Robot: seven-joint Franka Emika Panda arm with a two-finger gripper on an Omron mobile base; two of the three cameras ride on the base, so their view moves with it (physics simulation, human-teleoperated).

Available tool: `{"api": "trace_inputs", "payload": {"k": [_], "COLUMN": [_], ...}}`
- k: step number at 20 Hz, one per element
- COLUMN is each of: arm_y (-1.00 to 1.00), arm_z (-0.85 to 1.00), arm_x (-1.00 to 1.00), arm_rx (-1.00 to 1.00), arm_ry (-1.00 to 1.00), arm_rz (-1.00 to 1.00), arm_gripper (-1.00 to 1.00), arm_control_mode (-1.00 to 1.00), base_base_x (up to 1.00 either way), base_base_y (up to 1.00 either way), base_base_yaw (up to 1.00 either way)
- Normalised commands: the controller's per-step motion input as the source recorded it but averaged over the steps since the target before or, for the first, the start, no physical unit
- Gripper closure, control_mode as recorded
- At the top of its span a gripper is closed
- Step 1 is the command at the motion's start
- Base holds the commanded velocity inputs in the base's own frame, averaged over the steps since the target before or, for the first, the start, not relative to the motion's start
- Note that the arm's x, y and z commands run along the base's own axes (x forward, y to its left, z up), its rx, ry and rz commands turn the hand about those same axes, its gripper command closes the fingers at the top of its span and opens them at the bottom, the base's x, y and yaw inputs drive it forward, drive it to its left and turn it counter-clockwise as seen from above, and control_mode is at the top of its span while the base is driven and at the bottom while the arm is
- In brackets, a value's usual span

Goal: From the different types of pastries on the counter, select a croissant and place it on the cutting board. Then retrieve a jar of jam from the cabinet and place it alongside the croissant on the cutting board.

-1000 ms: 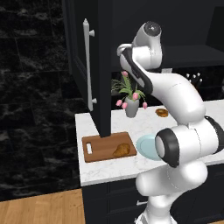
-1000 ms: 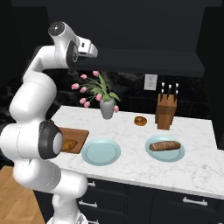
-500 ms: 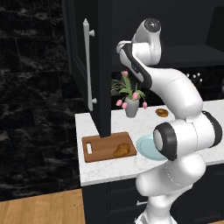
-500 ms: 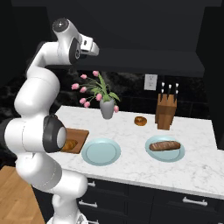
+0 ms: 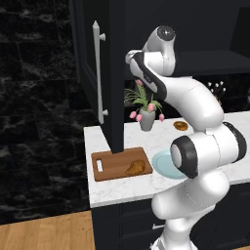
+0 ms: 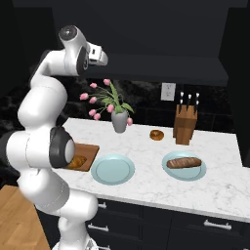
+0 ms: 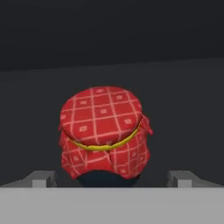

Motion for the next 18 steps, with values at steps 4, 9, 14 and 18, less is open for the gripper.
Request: {"api": "trace_inputs", "payload": {"k": [4, 9, 14, 18], "arm_y": [0.07, 0.0, 0.08, 0.0], "arm_z": [0.01, 0.03, 0.0, -0.08], "arm_x": [0.31, 0.19, 0.02, 0.0], "arm_rx": [0.0, 0.0, 0.0, 0.0], "arm_ry": [0.0, 0.0, 0.0, -0.03], "arm_rz": [0.01, 0.0, 0.05, 0.08], "arm_gripper": [-1.0, -1.0, 1.0, 1.0], "arm_control_mode": [-1.0, -1.0, -1.0, -1.0], "base_base_x": [0.0, 0.0, 0.0, 0.0], "base_base_y": [0.0, 0.0, 0.0, 0.0], "base_base_yaw": [0.0, 0.0, 0.0, 0.0]}}
